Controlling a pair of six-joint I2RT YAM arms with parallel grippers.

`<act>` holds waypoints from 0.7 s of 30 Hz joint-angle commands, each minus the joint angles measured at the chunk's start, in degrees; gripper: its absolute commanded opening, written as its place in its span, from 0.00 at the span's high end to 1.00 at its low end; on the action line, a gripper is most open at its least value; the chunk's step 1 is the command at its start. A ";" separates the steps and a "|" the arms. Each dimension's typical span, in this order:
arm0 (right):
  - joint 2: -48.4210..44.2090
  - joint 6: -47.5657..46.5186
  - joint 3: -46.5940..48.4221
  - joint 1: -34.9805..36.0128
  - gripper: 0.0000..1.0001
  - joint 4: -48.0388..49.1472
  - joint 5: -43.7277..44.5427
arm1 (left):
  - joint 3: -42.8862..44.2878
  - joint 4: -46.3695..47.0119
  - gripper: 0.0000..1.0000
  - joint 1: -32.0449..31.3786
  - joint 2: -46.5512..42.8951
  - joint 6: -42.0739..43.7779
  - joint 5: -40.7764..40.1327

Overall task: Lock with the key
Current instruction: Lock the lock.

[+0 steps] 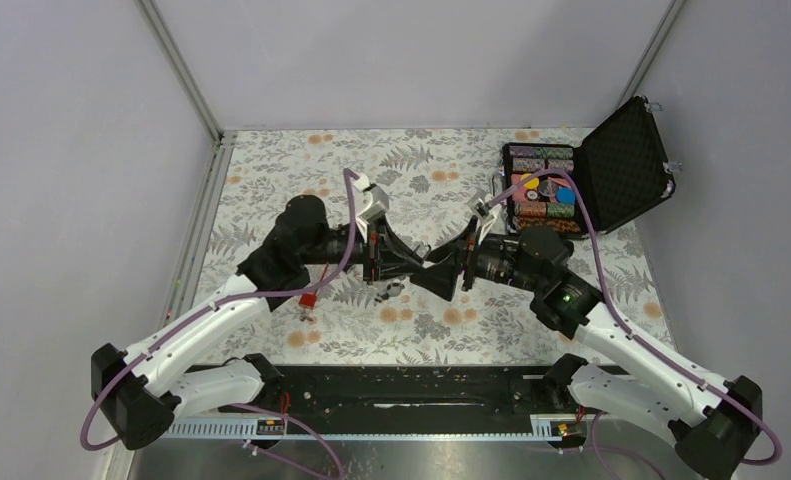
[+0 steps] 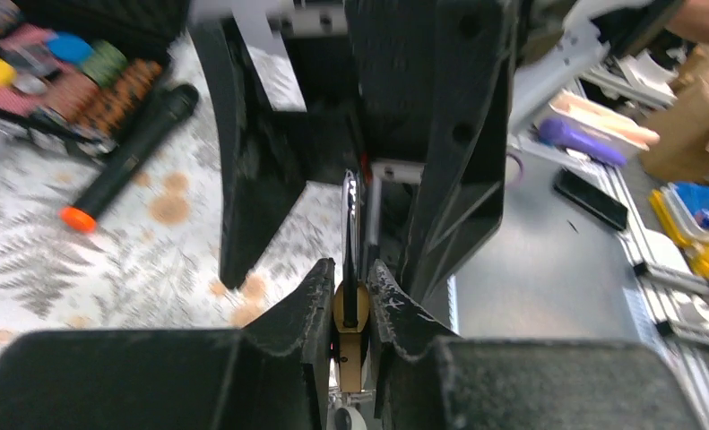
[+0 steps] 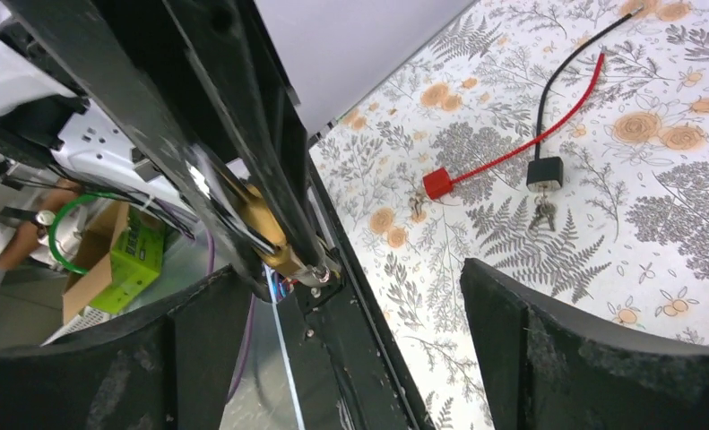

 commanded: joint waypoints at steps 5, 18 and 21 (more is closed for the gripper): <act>2.96 8.54 -2.81 -0.09 0.07 25.76 1.80 | -3.74 28.88 1.00 -0.15 -3.50 -15.41 -15.45; 11.16 15.80 -1.40 0.00 0.35 47.08 -2.44 | -7.66 49.24 1.00 -0.46 -2.94 -23.88 -19.67; 12.32 17.47 -1.30 0.01 0.51 50.23 -3.21 | -8.06 51.28 1.00 -0.45 -2.64 -24.26 -19.19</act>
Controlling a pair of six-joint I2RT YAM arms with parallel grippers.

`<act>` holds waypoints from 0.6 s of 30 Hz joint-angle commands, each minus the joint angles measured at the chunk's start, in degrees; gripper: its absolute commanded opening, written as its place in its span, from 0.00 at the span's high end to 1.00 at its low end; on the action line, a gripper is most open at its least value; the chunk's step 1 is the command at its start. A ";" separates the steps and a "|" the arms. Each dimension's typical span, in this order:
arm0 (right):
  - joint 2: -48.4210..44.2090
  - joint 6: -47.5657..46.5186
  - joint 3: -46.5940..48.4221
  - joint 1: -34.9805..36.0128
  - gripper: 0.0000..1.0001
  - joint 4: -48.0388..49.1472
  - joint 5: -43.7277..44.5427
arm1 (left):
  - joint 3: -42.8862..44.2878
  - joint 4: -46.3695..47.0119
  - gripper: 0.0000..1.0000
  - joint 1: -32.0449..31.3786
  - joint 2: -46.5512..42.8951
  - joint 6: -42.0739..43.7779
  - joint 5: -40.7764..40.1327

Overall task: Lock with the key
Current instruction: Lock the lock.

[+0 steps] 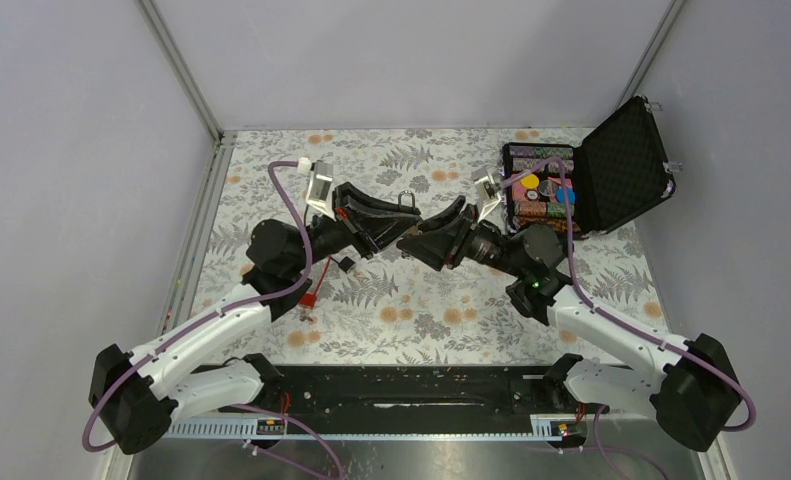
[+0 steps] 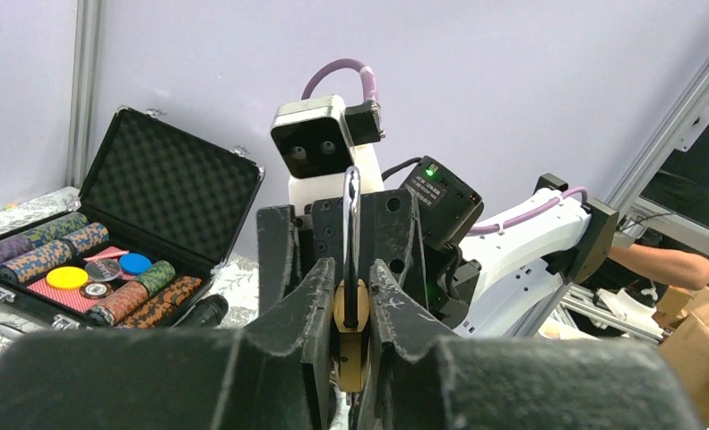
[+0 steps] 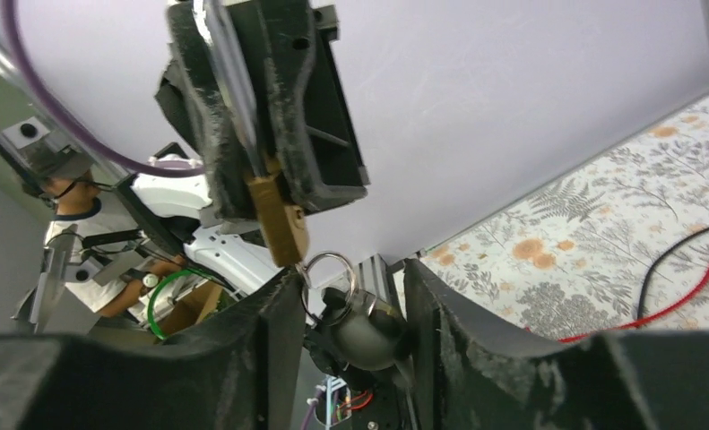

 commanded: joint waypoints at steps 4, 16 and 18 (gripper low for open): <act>1.74 4.27 2.09 -0.04 0.50 11.67 -2.69 | -0.96 12.52 1.00 -0.32 -0.02 -2.12 -1.04; 1.57 4.67 3.51 -0.01 0.77 9.40 -4.53 | -1.49 13.57 1.00 -0.32 -0.44 -2.16 -2.13; 1.89 4.88 3.34 -0.03 0.75 8.94 -5.31 | -1.34 13.40 1.00 -0.24 -0.72 -2.04 -2.53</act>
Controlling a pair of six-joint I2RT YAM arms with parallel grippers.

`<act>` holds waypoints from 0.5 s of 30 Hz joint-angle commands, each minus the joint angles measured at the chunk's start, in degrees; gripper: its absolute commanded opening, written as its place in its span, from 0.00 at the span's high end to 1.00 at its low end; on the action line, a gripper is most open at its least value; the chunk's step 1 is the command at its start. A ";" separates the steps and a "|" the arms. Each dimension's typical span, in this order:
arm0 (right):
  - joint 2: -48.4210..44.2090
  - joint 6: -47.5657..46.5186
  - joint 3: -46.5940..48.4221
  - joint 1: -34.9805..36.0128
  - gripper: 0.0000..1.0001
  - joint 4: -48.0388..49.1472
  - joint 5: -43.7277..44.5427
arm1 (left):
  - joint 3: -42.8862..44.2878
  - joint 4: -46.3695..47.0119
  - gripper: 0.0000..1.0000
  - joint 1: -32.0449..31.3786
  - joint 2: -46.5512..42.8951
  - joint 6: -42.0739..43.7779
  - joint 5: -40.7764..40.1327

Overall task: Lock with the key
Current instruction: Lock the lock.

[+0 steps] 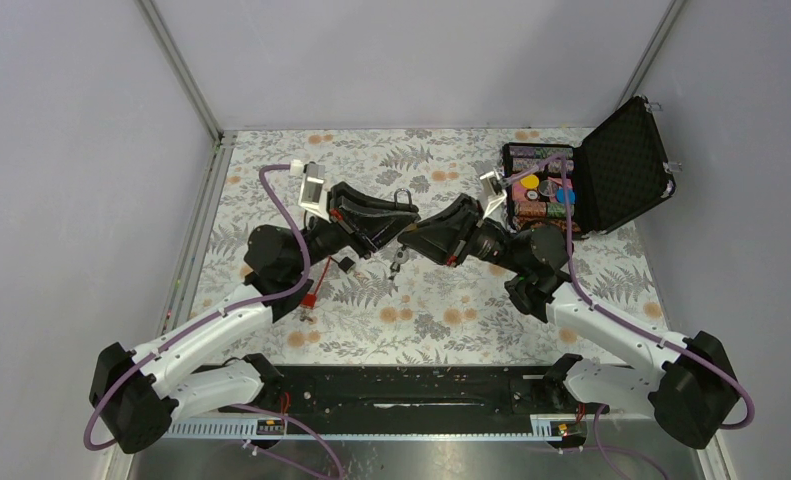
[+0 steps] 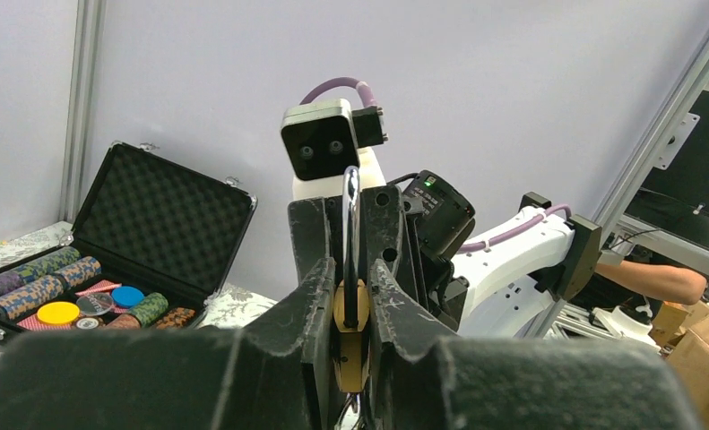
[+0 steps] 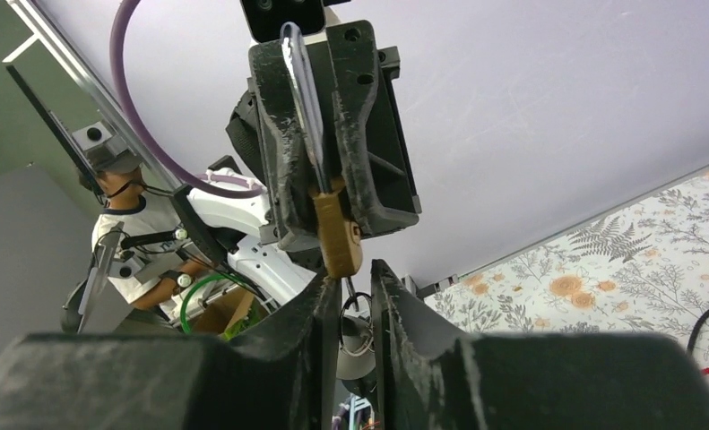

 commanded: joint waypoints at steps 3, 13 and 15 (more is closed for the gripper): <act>0.38 -0.22 1.37 -0.01 0.57 -0.30 -2.95 | 0.66 5.49 1.00 -0.30 -1.55 -0.16 -1.67; 0.71 -0.99 1.97 -0.05 0.70 -1.73 -2.90 | 0.64 4.88 1.00 -0.25 -2.13 -0.24 -2.60; 0.57 -0.95 2.03 0.00 0.75 -1.73 -2.92 | 0.66 4.72 1.00 -0.25 -2.14 -0.16 -2.60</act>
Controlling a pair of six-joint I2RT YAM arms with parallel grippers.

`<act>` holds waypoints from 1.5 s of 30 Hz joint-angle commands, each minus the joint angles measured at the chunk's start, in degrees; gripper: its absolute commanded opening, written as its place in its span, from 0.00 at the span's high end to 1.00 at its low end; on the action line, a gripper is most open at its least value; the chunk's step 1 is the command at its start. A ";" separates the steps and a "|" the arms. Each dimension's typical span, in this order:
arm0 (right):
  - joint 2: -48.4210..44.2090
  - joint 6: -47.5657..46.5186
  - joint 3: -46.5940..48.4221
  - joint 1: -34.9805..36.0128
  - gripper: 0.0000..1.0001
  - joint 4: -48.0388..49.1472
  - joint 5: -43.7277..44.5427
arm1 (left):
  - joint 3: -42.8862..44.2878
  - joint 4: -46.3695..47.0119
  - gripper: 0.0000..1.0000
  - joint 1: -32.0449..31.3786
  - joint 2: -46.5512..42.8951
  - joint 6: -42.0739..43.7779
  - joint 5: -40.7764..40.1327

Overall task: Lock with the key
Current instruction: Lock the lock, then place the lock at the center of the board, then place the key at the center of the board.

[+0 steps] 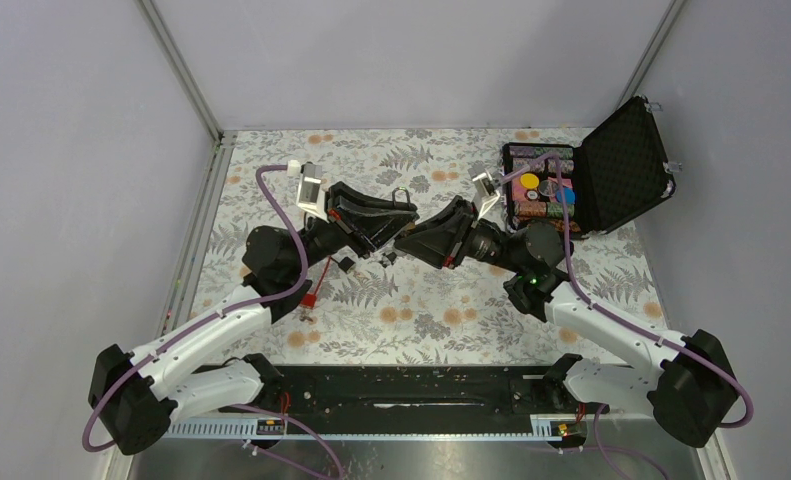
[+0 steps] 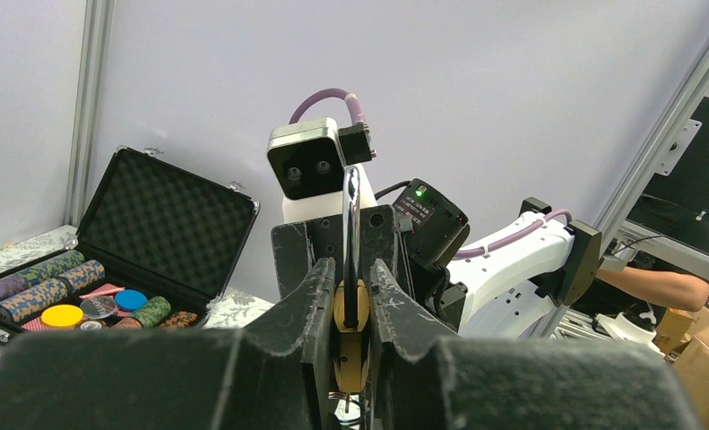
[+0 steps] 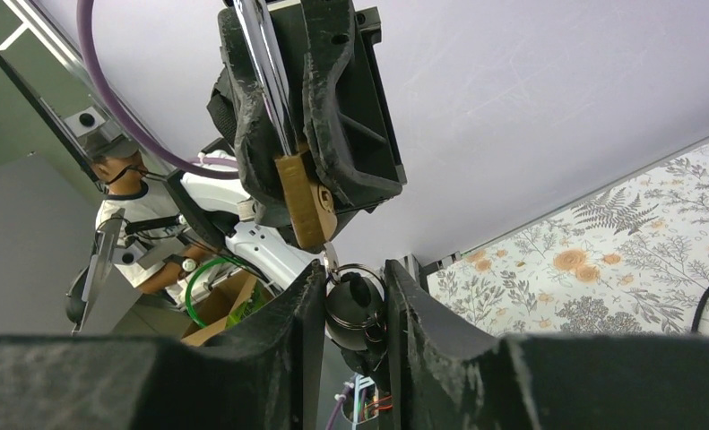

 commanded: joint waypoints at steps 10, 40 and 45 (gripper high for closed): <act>-1.72 -8.41 0.64 -0.14 1.00 -9.73 -11.52 | 4.30 -5.52 1.00 0.10 -3.56 4.30 -8.85; 29.77 -14.75 23.86 -18.34 1.00 -53.90 33.95 | 37.11 -43.46 1.00 6.71 50.22 6.42 -18.33; 37.73 -7.41 25.90 -22.79 0.98 -50.16 26.80 | 47.95 -44.77 1.00 7.44 61.65 5.06 -17.86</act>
